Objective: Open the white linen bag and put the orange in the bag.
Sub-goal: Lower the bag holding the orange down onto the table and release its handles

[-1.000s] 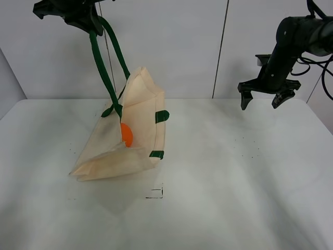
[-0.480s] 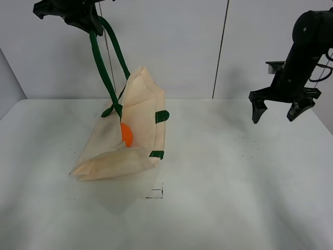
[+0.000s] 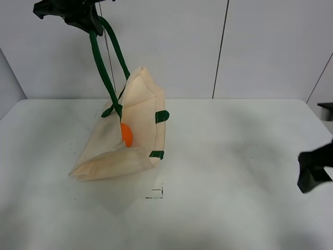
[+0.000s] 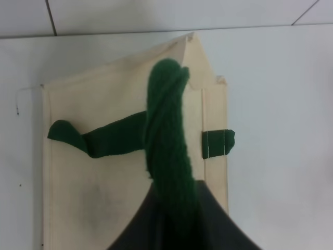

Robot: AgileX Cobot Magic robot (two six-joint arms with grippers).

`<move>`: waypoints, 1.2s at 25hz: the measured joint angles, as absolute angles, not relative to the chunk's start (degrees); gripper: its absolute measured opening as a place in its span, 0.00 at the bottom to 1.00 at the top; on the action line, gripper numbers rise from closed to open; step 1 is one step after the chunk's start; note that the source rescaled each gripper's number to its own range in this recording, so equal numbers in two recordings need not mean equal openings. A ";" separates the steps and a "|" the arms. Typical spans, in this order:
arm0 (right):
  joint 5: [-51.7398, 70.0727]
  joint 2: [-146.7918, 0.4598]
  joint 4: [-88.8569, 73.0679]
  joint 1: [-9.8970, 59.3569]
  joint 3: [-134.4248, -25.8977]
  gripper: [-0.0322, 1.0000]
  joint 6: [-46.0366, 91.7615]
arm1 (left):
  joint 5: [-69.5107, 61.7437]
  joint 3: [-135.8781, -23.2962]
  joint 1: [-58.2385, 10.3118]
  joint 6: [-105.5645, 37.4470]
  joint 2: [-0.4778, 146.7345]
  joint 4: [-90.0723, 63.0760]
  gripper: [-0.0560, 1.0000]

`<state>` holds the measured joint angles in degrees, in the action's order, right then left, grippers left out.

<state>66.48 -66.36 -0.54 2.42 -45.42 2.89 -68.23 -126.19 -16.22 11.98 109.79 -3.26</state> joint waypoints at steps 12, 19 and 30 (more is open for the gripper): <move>58.22 -19.46 0.00 2.42 -28.60 1.00 2.86 | -68.23 -126.19 -16.22 11.91 109.79 -3.26 0.05; 58.26 -2.90 0.00 2.42 -28.23 1.00 2.71 | -68.23 -126.19 -16.22 11.16 109.79 -3.26 0.05; 58.33 0.18 0.00 2.53 -28.17 1.00 2.48 | -67.80 -123.60 -16.64 11.11 115.91 -3.50 0.05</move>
